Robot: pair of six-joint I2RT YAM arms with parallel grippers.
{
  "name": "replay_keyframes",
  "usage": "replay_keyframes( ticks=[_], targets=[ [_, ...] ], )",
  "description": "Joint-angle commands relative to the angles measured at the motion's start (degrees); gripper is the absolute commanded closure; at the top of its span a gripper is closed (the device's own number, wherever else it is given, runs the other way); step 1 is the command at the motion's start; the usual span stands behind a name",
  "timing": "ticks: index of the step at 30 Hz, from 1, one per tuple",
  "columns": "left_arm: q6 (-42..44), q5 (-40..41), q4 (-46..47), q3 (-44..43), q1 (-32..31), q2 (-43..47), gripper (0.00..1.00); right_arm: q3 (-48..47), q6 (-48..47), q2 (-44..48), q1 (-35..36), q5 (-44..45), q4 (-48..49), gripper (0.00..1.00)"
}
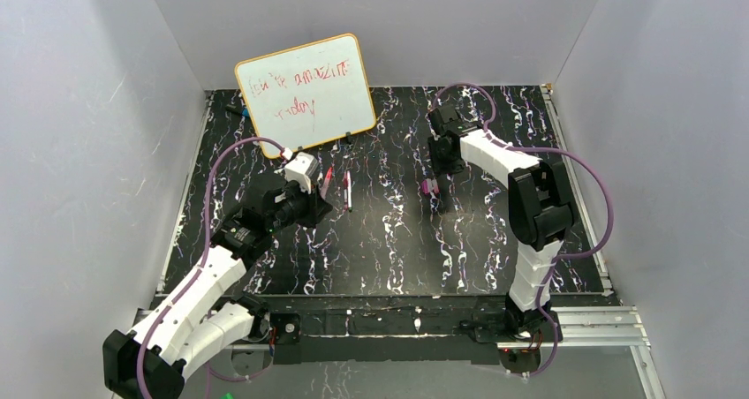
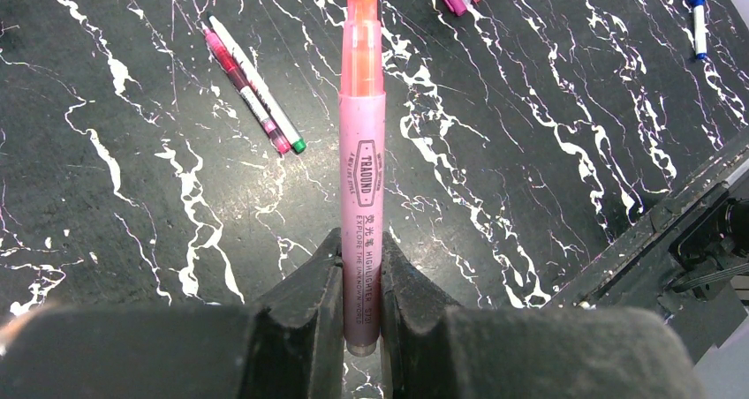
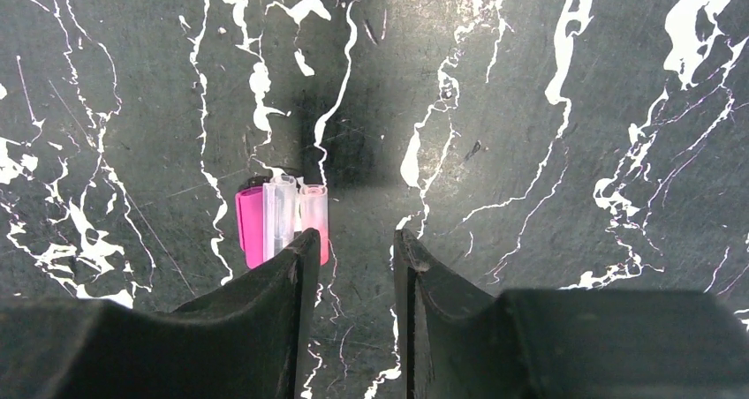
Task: Insert the pens into the pen caps
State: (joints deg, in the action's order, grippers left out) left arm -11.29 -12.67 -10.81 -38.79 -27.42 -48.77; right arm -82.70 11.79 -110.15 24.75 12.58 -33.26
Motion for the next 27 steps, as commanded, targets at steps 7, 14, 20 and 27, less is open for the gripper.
replay_keyframes(
  ticks=[7,14,20,27],
  targets=[
    [0.7,-0.2,-1.0,-2.4,0.4,0.0,1.00,-1.7,-0.9,-2.3,0.0,-2.2,-0.3,0.56],
    [0.7,-0.4,-1.1,-2.4,0.4,-0.4,1.00,-2.3,-1.1,-3.9,0.2,-2.9,-0.2,0.57],
    [0.8,-0.3,-1.1,-2.4,0.4,-0.4,1.00,-2.6,-1.1,-4.8,0.4,-3.1,0.4,0.57],
    [0.9,-0.4,-1.2,-2.5,0.4,-0.5,1.00,-3.3,-1.2,-6.0,0.7,-2.7,0.1,0.58]
  ],
)
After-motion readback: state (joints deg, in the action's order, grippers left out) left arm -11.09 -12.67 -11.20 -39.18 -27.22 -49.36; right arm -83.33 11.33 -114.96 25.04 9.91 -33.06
